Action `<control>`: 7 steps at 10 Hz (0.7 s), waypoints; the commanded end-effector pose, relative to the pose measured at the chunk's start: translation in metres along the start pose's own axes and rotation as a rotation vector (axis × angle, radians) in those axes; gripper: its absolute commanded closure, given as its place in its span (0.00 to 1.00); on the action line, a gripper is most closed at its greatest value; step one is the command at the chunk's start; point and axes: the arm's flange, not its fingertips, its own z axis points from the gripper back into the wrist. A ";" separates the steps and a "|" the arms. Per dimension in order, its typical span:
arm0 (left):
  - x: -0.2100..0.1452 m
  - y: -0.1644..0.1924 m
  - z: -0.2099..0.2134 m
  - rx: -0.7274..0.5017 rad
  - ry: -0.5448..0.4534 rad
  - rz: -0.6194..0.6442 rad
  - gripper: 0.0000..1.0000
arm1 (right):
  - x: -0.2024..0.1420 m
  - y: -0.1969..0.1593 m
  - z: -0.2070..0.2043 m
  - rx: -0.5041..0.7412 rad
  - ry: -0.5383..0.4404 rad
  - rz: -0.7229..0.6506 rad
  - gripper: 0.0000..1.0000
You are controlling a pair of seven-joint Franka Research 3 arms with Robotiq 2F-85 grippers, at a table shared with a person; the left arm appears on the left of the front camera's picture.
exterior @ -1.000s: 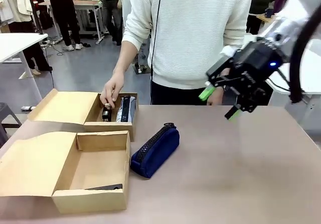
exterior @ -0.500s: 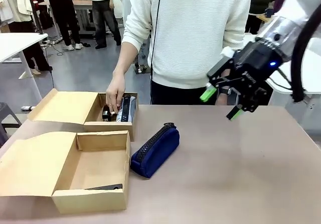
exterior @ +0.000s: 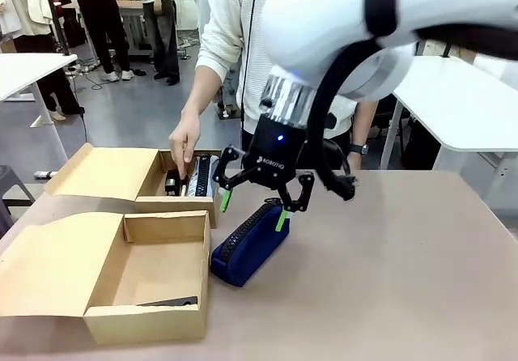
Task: Place items inside the box.
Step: Pick up a Pencil pouch or Stapler and place it inside the Mailer Box closest to the robot.
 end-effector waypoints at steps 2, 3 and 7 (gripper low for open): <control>-0.001 -0.001 0.002 -0.017 -0.002 -0.019 0.00 | 0.034 0.008 0.001 -0.123 0.042 -0.159 0.00; -0.001 -0.001 0.002 -0.017 -0.002 -0.019 0.00 | 0.017 0.002 -0.012 -0.052 -0.011 -0.098 0.00; -0.001 -0.001 0.002 -0.017 -0.002 -0.019 0.00 | 0.067 0.014 -0.059 -0.021 -0.147 -0.260 0.00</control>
